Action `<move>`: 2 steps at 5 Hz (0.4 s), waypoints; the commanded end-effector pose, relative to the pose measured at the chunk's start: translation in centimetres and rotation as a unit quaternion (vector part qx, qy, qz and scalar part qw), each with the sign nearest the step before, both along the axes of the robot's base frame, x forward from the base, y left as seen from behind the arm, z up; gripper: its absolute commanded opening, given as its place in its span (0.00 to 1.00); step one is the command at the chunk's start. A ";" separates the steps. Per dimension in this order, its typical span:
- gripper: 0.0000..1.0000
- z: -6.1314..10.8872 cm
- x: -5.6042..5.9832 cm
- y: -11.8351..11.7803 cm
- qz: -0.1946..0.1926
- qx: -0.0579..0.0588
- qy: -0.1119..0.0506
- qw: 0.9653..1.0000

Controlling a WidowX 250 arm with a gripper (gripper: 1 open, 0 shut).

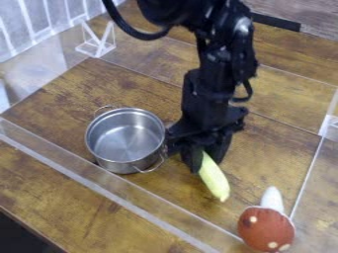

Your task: Move the green spoon to the left

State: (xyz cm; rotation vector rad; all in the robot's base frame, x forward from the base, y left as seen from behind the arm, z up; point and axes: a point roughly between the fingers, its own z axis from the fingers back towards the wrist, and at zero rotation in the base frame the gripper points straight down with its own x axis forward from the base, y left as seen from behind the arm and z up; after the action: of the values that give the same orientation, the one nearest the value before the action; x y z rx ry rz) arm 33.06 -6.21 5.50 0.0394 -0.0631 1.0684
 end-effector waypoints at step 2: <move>0.00 7.3 2.0 1.6 -0.056 -0.042 -0.076 0.995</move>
State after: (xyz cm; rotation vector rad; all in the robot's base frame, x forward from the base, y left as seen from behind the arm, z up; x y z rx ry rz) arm 33.95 -5.26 9.03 -0.0521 -0.0528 0.9496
